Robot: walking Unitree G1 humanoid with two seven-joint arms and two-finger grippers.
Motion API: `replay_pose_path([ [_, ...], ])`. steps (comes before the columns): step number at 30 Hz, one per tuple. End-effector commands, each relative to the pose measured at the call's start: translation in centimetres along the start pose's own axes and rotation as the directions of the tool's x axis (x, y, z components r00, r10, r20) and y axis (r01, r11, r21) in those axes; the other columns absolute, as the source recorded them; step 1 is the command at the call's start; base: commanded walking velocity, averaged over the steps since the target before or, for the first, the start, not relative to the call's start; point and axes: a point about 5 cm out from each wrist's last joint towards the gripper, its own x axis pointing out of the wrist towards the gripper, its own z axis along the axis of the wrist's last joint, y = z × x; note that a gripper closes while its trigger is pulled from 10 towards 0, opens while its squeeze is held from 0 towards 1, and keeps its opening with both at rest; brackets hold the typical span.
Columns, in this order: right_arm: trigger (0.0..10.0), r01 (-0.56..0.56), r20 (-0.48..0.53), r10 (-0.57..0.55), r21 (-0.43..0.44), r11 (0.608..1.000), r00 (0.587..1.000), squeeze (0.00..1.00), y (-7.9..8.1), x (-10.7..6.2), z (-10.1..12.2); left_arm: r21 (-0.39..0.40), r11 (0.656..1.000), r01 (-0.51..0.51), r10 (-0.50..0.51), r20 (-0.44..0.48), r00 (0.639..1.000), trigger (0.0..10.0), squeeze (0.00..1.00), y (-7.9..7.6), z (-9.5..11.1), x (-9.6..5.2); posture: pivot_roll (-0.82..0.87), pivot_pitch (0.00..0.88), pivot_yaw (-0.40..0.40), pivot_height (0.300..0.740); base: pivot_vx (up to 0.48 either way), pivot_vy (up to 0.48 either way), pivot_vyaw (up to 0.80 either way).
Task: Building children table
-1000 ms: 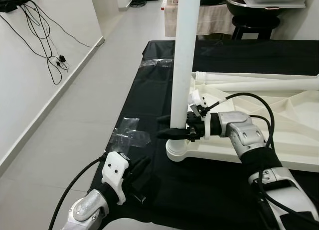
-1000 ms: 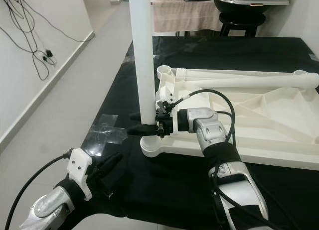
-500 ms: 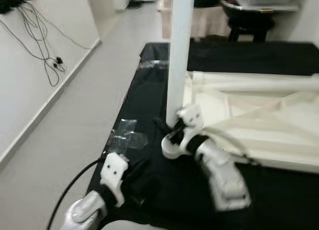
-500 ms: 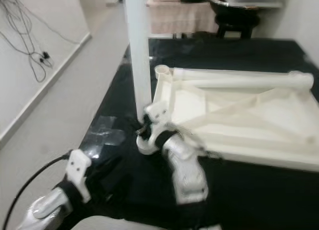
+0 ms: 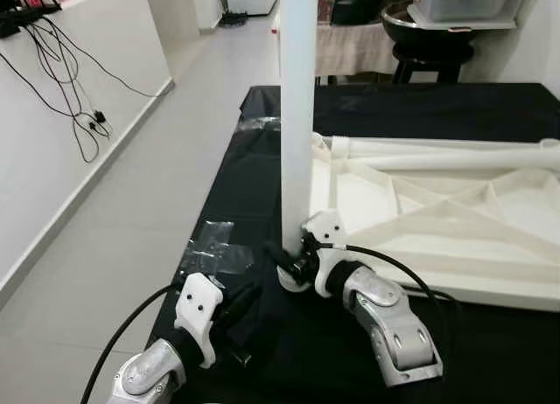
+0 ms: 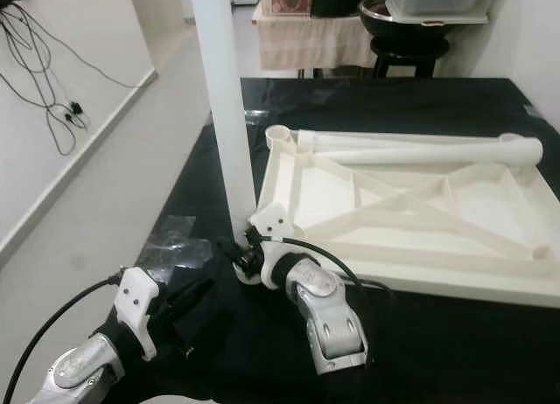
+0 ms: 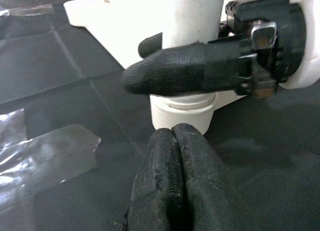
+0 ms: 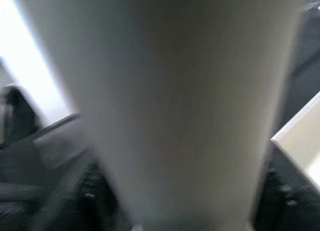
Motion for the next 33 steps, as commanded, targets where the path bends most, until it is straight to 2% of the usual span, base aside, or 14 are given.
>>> replay_pose_path([
  [1,10.0,-0.105,0.064,0.105,-0.007,0.994,0.992,1.00,-0.4,0.5,1.9,-0.008,1.000,-0.015,0.015,-0.017,1.000,10.0,0.00,0.1,-0.5,-0.1,-0.02,0.117,0.044,0.740,0.000,0.000,0.00],
  [4,10.0,-0.128,0.071,0.128,-0.009,0.992,0.989,1.00,-1.0,0.5,2.3,-0.008,1.000,-0.014,0.014,-0.016,1.000,10.0,0.00,0.1,-0.5,-0.1,-0.02,0.117,0.044,0.740,0.000,0.000,0.00],
  [5,10.0,-0.134,0.060,0.135,-0.015,0.991,0.989,0.95,-2.4,0.6,2.5,-0.008,1.000,-0.014,0.014,-0.015,1.000,10.0,0.00,0.1,-0.5,0.0,-0.02,0.118,0.042,0.740,0.000,0.000,0.00],
  [6,10.0,-0.134,0.060,0.135,-0.015,0.991,0.989,0.95,-2.4,0.6,2.5,-0.008,1.000,-0.014,0.014,-0.015,1.000,10.0,0.00,0.1,-0.5,0.0,-0.02,0.118,0.042,0.740,0.000,0.000,0.00],
  [7,10.0,-0.147,0.044,0.148,-0.037,0.988,0.988,0.00,-3.7,0.5,2.7,-0.006,1.000,-0.014,0.014,-0.015,1.000,10.0,0.00,0.1,-0.5,0.0,-0.01,0.117,0.039,0.740,0.000,0.000,0.00],
  [9,10.0,-0.151,0.031,0.153,-0.053,0.987,0.988,0.00,-4.6,0.4,2.8,-0.005,1.000,-0.013,0.013,-0.014,1.000,10.0,0.00,0.1,-0.5,0.0,-0.01,0.117,0.039,0.740,0.000,0.000,0.00],
  [11,10.0,-0.224,-0.015,0.224,-0.069,0.972,0.975,0.00,-6.2,0.1,3.2,-0.004,1.000,-0.015,0.015,-0.014,1.000,10.0,0.00,0.0,-0.4,0.0,0.00,0.122,0.037,0.740,0.000,0.000,0.00],
  [14,10.0,-0.258,-0.036,0.256,-0.076,0.963,0.966,0.00,-7.3,-0.1,3.8,-0.004,1.000,-0.016,0.016,-0.014,1.000,10.0,0.00,-0.1,-0.4,0.0,0.00,0.125,0.037,0.740,0.000,0.000,0.00],
  [20,10.0,-0.279,-0.024,0.278,-0.045,0.959,0.960,0.00,-8.3,-0.2,4.3,-0.004,1.000,-0.015,0.015,-0.014,1.000,10.0,0.00,-0.1,-0.4,0.0,0.01,0.126,0.037,0.740,0.000,0.000,0.00],
  [21,2.9,-0.303,-0.018,0.303,-0.027,0.953,0.953,0.00,-8.5,-0.2,4.3,-0.004,1.000,-0.015,0.015,-0.014,1.000,10.0,0.00,-0.2,-0.4,-0.1,0.01,0.128,0.036,0.740,0.000,0.000,0.00],
  [22,2.9,-0.303,-0.018,0.303,-0.027,0.953,0.953,0.00,-8.5,-0.2,4.3,-0.004,1.000,-0.015,0.015,-0.014,1.000,10.0,0.00,-0.2,-0.4,-0.1,0.01,0.128,0.036,0.740,0.000,0.000,0.00],
  [23,0.0,-0.323,-0.013,0.323,-0.011,0.946,0.946,0.00,-8.6,-0.2,4.2,-0.004,1.000,-0.015,0.015,-0.014,1.000,10.0,0.00,-0.2,-0.4,-0.1,0.01,0.128,0.036,0.740,0.000,0.000,0.00],
  [29,0.0,-0.357,-0.015,0.357,-0.006,0.934,0.934,0.00,-8.5,-0.4,4.0,-0.005,1.000,-0.015,0.015,-0.014,1.000,10.0,0.00,-0.2,-0.3,-0.1,0.01,0.134,0.035,0.740,0.000,0.000,0.00],
  [33,0.0,-0.291,-0.024,0.291,-0.016,0.957,0.957,0.00,-8.9,-1.3,3.2,-0.008,1.000,-0.016,0.016,-0.011,1.000,10.0,0.00,-0.3,-0.3,-0.1,-0.01,0.146,0.030,0.740,0.000,0.000,0.00],
])
